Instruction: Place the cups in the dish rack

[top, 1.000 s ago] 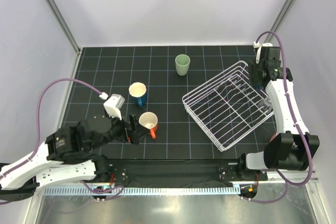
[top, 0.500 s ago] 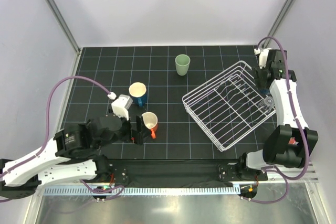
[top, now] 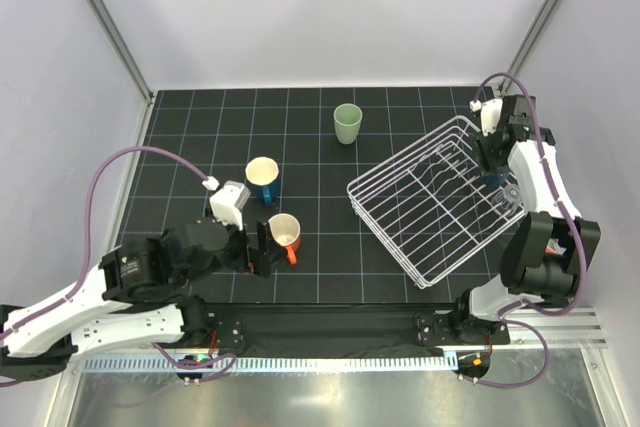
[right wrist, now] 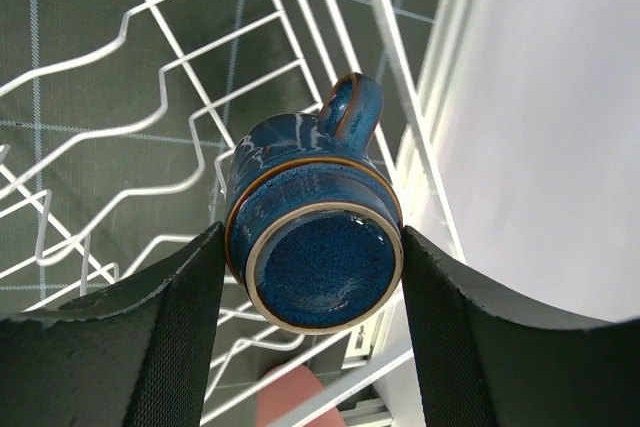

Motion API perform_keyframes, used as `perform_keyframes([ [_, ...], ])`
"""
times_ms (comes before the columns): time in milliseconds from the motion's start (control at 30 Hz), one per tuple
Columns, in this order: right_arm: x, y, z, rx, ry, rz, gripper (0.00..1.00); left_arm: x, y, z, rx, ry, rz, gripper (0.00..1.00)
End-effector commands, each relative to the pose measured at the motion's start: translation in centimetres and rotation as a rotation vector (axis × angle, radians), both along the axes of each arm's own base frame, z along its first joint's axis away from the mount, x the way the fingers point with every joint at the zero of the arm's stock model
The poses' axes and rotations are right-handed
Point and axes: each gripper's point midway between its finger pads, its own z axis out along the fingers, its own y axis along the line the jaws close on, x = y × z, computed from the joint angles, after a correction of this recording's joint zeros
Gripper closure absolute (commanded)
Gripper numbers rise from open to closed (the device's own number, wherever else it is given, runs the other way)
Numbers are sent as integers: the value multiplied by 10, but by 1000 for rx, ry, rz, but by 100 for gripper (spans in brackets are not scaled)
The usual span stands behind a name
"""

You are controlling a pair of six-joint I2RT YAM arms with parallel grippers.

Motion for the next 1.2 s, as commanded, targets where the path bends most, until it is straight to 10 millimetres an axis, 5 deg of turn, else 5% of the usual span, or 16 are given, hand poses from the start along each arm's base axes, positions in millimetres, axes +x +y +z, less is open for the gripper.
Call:
perform_keyframes([
  [0,21,-1,11,4,-42,35,96,2,-4,-1,-22,-4,6,0],
  [200,20,10,-10,29,2,142,96,5,-3,0,-29,-20,16,0],
  [367,16,20,-45,94,89,184,96,5,-1,0,-26,-26,13,0],
  [833,14,5,-66,106,134,111,94,11,4,4,20,-46,24,0],
  [933,12,6,-68,119,123,98,71,13,4,5,27,-52,27,0],
  [1067,7,9,-74,138,117,83,64,18,2,12,47,-74,23,0],
  [1167,5,6,-69,115,91,60,41,21,-2,16,64,-80,8,0],
])
